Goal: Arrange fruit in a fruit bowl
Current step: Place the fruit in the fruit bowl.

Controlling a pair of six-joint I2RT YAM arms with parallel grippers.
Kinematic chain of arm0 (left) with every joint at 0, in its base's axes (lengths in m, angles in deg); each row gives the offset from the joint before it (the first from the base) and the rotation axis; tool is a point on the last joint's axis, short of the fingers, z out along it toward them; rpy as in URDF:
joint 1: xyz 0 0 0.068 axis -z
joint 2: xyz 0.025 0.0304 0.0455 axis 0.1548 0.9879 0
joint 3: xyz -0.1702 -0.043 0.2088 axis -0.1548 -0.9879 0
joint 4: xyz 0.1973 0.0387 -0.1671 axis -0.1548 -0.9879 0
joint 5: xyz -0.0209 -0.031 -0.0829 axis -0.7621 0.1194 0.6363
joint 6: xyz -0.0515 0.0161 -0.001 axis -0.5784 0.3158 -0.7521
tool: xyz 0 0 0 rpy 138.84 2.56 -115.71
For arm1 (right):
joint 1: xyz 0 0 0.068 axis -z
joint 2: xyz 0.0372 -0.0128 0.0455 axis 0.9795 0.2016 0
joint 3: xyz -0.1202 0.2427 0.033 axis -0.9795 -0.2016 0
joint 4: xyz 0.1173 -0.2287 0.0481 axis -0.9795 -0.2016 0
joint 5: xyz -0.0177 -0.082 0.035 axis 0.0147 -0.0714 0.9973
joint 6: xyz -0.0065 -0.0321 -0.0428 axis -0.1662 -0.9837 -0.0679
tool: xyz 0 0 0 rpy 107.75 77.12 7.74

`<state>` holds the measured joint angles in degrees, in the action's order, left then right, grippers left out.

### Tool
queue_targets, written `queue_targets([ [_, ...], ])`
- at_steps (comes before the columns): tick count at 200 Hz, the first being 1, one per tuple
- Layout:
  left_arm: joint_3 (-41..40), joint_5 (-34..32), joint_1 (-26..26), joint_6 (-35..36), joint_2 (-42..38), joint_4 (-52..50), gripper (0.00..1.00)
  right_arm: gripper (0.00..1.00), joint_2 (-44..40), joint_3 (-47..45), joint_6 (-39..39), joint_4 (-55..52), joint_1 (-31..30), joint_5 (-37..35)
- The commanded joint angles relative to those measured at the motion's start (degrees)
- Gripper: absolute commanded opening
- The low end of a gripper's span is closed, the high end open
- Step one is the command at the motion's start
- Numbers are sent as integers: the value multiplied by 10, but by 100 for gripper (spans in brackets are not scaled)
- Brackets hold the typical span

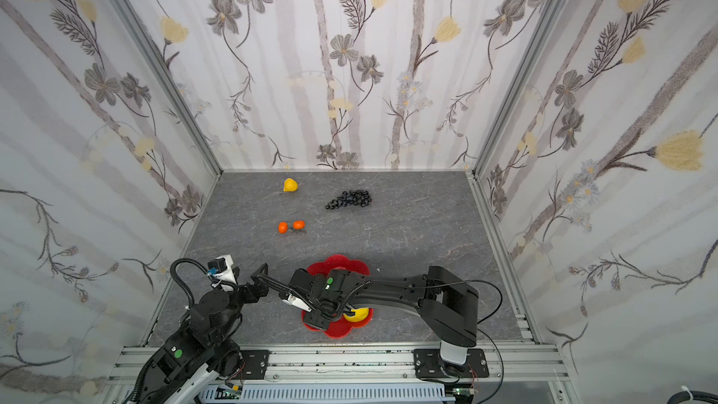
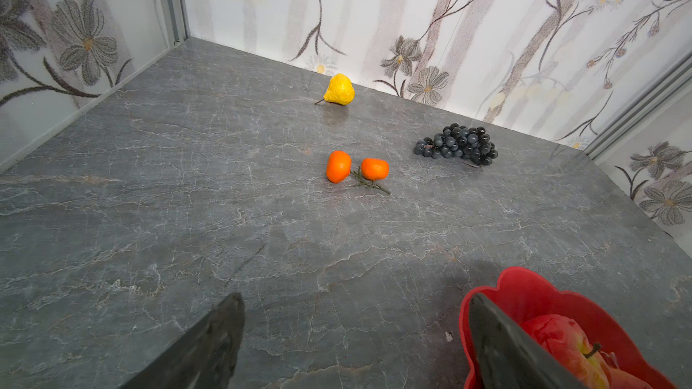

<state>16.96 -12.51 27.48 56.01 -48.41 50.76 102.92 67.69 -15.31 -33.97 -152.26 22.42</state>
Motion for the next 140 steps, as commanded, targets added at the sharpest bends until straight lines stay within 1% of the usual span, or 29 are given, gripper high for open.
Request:
queue_targets([
  [1, 0, -10, -1, -5, 1, 0, 94, 49, -9, 4, 2, 15, 0, -2],
  [46, 1, -11, 0, -4, 2, 0, 94, 51, -31, 4, 1, 0, -1, -5],
  [73, 0, -12, 0, -1, 2, 6, 93, 55, -89, -20, -3, -5, 7, -34],
  [86, 1, -11, 0, 0, 14, 17, 94, 56, -122, -34, -4, -5, 20, -40],
  [107, 15, -22, -1, -19, 73, 42, 93, 57, -176, -65, -1, 4, 55, -52],
  [109, 16, -23, -1, -22, 78, 45, 93, 57, -193, -69, 0, 6, 59, -55],
  [127, 32, -25, 0, -49, 159, 95, 92, 63, -252, -109, 19, 36, 108, -88],
  [140, 54, -30, -4, -61, 230, 133, 92, 65, -291, -136, 39, 60, 154, -103],
])
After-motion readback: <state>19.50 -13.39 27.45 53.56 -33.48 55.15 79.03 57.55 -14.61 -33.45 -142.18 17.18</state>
